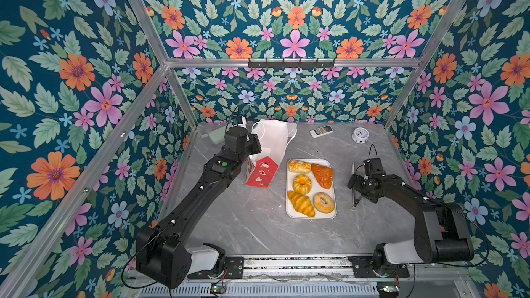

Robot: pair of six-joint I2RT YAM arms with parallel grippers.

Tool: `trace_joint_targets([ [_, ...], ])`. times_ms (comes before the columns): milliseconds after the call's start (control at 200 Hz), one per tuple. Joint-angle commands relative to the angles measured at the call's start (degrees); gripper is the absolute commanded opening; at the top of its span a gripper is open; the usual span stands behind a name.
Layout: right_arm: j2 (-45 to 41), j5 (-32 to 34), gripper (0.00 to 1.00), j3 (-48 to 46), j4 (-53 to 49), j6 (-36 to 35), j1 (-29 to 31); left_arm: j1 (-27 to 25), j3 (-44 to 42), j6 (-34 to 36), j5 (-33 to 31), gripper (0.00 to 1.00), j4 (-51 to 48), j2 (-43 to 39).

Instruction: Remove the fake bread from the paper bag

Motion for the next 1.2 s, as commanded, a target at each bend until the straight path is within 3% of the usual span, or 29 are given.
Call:
trace_joint_targets([
  [0, 0.49, 0.91, 0.94, 0.54, 0.04, -0.22, 0.9, 0.99, 0.97, 1.22, 2.28, 0.08, 0.16, 0.87],
  [180, 2.06, 0.66, 0.94, 0.63, 0.93, 0.22, 2.13, 2.15, 1.56, 1.3, 1.95, 0.21, -0.23, 1.27],
  [535, 3.86, 3.0, 0.94, 2.0, 1.22, -0.79, 5.01, 4.46, 3.03, 2.18, 0.37, 0.7, -2.9, -0.39],
  [1195, -4.87, 2.23, 0.92, 3.35, -2.15, -3.03, 7.73, 8.86, -1.8, 0.28, 1.28, 0.8, -4.4, -9.68],
])
